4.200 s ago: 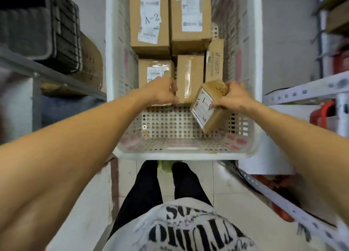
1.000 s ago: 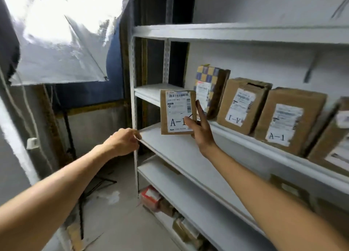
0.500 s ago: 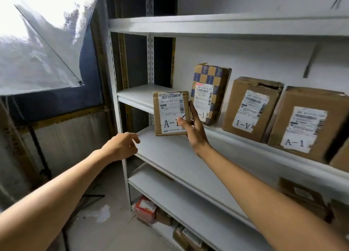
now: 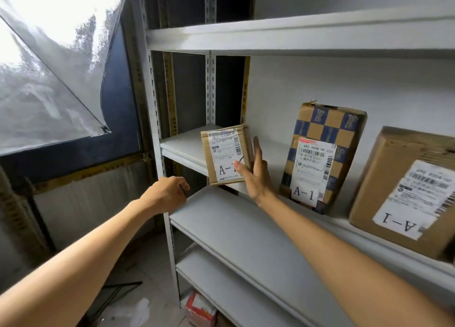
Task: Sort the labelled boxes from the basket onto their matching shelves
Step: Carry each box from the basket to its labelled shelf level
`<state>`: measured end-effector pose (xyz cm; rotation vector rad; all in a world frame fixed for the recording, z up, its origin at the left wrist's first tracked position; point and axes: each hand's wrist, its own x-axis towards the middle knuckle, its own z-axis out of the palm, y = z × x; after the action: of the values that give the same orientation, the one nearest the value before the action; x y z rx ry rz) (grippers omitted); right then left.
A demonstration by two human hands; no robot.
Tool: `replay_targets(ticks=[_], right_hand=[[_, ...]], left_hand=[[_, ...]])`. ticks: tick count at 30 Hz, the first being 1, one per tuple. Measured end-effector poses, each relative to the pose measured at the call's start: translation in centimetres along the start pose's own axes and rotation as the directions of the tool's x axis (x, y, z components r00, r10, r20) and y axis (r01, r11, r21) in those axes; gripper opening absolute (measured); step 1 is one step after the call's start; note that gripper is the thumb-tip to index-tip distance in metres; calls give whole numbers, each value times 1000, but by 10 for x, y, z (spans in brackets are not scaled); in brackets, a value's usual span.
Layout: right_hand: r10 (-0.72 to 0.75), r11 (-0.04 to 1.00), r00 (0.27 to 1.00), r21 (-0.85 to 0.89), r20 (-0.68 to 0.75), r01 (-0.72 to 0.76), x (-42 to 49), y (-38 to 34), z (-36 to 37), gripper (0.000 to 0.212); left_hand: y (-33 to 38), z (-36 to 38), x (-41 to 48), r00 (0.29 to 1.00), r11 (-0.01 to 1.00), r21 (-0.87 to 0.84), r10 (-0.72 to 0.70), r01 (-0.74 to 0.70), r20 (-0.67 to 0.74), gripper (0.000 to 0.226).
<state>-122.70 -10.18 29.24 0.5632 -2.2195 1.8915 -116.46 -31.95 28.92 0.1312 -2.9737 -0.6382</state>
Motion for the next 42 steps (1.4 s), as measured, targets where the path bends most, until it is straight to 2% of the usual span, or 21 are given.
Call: replay_targets(ticks=[3, 5, 9, 12, 13, 15, 16, 17, 19, 21, 24, 27, 31, 34, 37, 39, 42], right_hand=[[33, 993, 991, -109, -133, -47, 23, 5, 2, 86], [58, 971, 989, -222, -134, -87, 34, 14, -1, 92], [127, 867, 982, -465, -139, -178, 42, 25, -5, 126], [82, 790, 983, -591, -163, -164, 44, 6, -6, 140], [-2, 773, 983, -624, -186, -116, 47, -1, -6, 141], [-210, 692, 965, -721, -158, 33, 52, -21, -4, 133], [-259, 610, 963, -786, -76, 102, 57, -32, 0, 125], [-254, 508, 967, -846, 29, 159, 62, -42, 4, 115], [-137, 350, 980, -918, 147, 186, 72, -55, 10, 92], [-97, 267, 983, -947, 158, 179, 78, -59, 13, 76], [-101, 176, 984, -971, 144, 160, 78, -53, 8, 67], [-98, 173, 988, -976, 119, 135, 72, -54, -5, 68], [-80, 117, 988, -983, 131, 140, 67, -62, -22, 66], [-47, 149, 988, -977, 150, 156, 60, -65, -27, 65], [-195, 140, 951, -953, 240, 269, 48, -68, -27, 61], [-269, 183, 909, -910, 318, 372, 38, -69, -24, 55], [-269, 284, 875, -835, 402, 471, 23, -65, -15, 51]], left_hand=[[-7, 3, 29, 999, 999, -18, 35, -34, 12, 34], [-13, 4, 47, 997, 998, -11, 68, -68, 25, 35], [-19, 5, 79, 989, 990, 5, 138, -138, 47, 35], [-24, 6, 96, 978, 978, 11, 205, -206, 42, 30], [-25, 6, 102, 974, 974, 13, 224, -225, 41, 29], [-26, 7, 109, 966, 967, -1, 253, -253, 55, 28], [-26, 7, 112, 962, 964, -16, 264, -264, 63, 28], [-26, 8, 113, 960, 962, -33, 272, -270, 72, 28], [-29, 9, 116, 953, 957, -65, 288, -283, 89, 31], [-34, 10, 118, 949, 953, -77, 300, -293, 98, 32], [-43, 12, 120, 949, 954, -70, 299, -293, 100, 32], [-50, 17, 119, 957, 961, -80, 272, -265, 103, 34], [-48, 25, 108, 965, 971, -78, 235, -227, 118, 35], [-36, 25, 94, 971, 976, -69, 212, -206, 109, 34], [-20, 15, 73, 977, 980, -33, 200, -198, 68, 33], [-8, 7, 59, 982, 982, -9, 188, -187, 31, 34], [8, -1, 34, 991, 991, 19, 131, -131, -22, 32]])
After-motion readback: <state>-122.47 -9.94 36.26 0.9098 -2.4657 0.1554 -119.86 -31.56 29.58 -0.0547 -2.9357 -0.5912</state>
